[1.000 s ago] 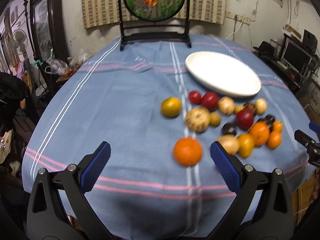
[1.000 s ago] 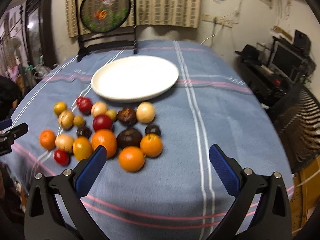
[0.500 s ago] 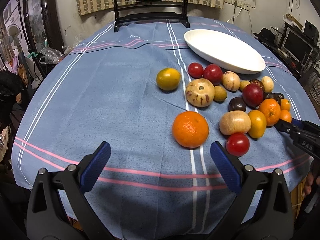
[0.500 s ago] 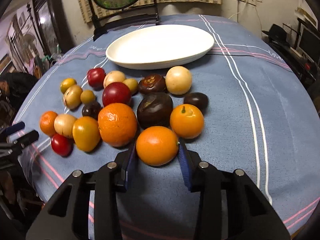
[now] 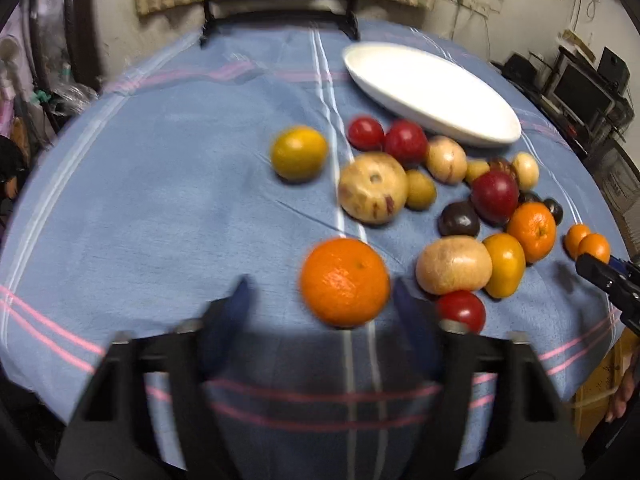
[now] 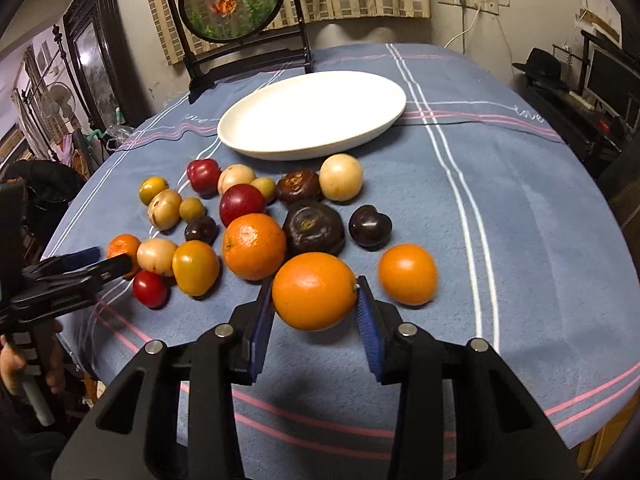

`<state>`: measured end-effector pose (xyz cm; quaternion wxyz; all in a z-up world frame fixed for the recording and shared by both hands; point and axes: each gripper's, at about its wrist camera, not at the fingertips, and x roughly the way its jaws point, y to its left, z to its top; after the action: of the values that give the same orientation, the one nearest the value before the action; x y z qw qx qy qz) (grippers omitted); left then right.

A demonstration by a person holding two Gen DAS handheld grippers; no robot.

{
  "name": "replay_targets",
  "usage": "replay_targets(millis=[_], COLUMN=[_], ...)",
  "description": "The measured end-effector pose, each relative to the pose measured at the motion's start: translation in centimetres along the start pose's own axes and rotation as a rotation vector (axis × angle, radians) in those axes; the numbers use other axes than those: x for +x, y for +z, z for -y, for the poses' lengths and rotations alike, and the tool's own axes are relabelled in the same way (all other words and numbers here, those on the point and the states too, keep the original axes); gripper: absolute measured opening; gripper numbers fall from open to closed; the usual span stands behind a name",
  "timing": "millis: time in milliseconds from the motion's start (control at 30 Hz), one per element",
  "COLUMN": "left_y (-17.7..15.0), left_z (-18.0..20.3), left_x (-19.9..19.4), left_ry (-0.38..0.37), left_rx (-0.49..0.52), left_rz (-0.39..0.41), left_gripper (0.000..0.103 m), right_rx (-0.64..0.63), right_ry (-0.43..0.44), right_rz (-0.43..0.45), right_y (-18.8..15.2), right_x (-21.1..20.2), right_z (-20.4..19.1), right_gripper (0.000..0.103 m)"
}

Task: Organize fruits
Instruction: 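Grasp an orange with the right tool while the left tool grasps another orange, then carry both oranges over the white plate and open both tools to release them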

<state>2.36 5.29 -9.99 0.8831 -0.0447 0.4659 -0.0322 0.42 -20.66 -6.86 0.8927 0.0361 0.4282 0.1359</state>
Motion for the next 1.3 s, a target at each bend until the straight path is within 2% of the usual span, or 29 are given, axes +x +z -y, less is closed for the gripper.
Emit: replay_targets(millis=[33, 67, 333, 500, 633, 733, 833, 867, 933, 1067, 1167, 1300], left_y=[0.0, 0.1, 0.5, 2.1, 5.7, 10.3, 15.7, 18.3, 21.0, 26.2, 27.8, 28.6], left_z=[0.4, 0.7, 0.7, 1.0, 2.3, 3.9, 5.0, 5.5, 6.1, 7.4, 7.4, 7.8], left_x=[0.1, 0.0, -2.0, -3.5, -4.0, -3.7, -1.3, 0.6, 3.1, 10.0, 13.6, 15.5], left_ry=[0.015, -0.003, -0.058, -0.082, -0.082, -0.074, -0.064, -0.069, -0.072, -0.080, -0.094, -0.115], left_rx=[0.014, 0.021, 0.009, 0.019, 0.062, 0.099, 0.091, 0.085, 0.077, 0.062, 0.022, 0.020], left_rz=[0.017, 0.021, 0.058, 0.103, 0.138, 0.172, 0.158, 0.133, 0.096, -0.003, -0.065, -0.092], left_gripper=[0.056, 0.043, 0.042, 0.042, 0.042, 0.043, 0.043, 0.043, 0.043, 0.043, 0.043, 0.044], right_rx=[0.000, -0.001, -0.014, -0.030, -0.087, -0.110, -0.095, -0.084, -0.069, -0.032, -0.026, -0.041], right_ry=[0.001, 0.001, 0.012, 0.027, 0.023, 0.010, 0.013, 0.013, 0.010, -0.006, -0.026, -0.029], right_rz=[-0.001, -0.002, 0.016, 0.026, 0.041, 0.034, 0.001, -0.015, -0.055, -0.153, -0.183, -0.194], right_y=[-0.1, -0.1, 0.6, 2.4, 6.3, 10.2, 15.1, 16.7, 20.0, 23.8, 25.0, 26.1], right_x=[0.0, 0.0, -0.3, -0.1, 0.5, 1.9, 5.1, 6.5, 9.9, 16.2, 18.9, 20.5], right_z=[0.0, -0.1, -0.6, -0.6, -0.7, -0.3, 0.7, 1.0, 1.6, 2.8, 3.3, 3.5], right_gripper=[0.040, 0.040, 0.040, 0.040, 0.040, 0.040, 0.040, 0.040, 0.040, 0.040, 0.040, 0.041])
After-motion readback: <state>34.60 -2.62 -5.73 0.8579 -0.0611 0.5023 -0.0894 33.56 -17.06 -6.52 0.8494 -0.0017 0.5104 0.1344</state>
